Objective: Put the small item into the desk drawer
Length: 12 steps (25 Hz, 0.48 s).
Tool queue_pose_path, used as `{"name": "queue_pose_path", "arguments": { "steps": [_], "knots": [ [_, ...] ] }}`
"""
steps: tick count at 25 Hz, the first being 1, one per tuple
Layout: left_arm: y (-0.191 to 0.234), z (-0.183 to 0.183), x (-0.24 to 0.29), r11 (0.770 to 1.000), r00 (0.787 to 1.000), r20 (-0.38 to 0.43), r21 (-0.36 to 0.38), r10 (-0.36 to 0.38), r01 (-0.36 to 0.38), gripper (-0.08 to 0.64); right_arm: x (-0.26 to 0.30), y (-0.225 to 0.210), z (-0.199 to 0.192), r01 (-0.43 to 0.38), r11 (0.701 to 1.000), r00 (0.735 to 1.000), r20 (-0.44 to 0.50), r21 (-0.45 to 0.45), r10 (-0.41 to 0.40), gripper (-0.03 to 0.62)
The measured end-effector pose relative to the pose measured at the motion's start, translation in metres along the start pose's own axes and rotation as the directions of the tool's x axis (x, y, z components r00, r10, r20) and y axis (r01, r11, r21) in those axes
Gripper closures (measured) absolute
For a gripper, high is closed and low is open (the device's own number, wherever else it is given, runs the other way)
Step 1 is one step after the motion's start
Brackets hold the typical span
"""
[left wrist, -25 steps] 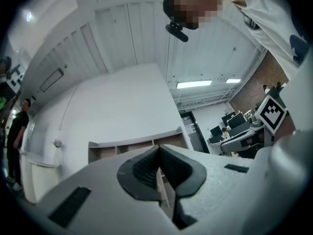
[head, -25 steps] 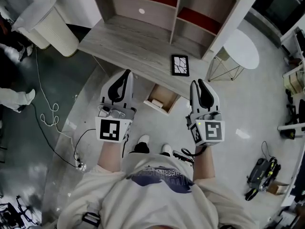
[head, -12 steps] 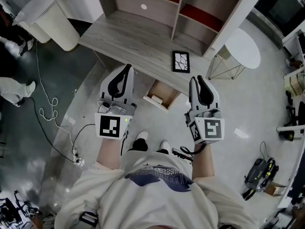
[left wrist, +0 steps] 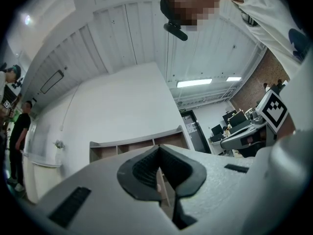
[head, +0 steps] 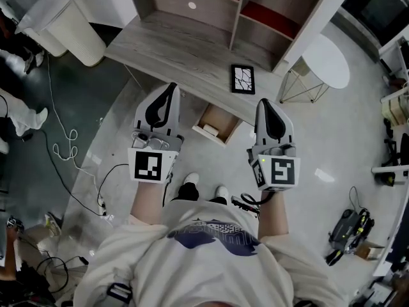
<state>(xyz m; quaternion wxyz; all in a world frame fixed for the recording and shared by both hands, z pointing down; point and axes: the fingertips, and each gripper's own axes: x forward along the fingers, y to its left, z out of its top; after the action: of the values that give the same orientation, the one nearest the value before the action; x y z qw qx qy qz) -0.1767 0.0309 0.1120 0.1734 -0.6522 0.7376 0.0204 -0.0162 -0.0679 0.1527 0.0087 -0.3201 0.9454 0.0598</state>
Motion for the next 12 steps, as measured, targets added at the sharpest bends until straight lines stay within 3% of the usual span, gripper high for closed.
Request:
{"name": "queue_pose_path", "arguments": {
  "steps": [12],
  "knots": [
    [0.0052, -0.0008, 0.0008, 1.000, 1.000, 0.003, -0.004, 0.010, -0.010, 0.552, 0.0008, 0.0007, 0.0008, 0.004, 1.000, 1.000, 0.001, -0.001, -0.004, 0.592]
  ]
}}
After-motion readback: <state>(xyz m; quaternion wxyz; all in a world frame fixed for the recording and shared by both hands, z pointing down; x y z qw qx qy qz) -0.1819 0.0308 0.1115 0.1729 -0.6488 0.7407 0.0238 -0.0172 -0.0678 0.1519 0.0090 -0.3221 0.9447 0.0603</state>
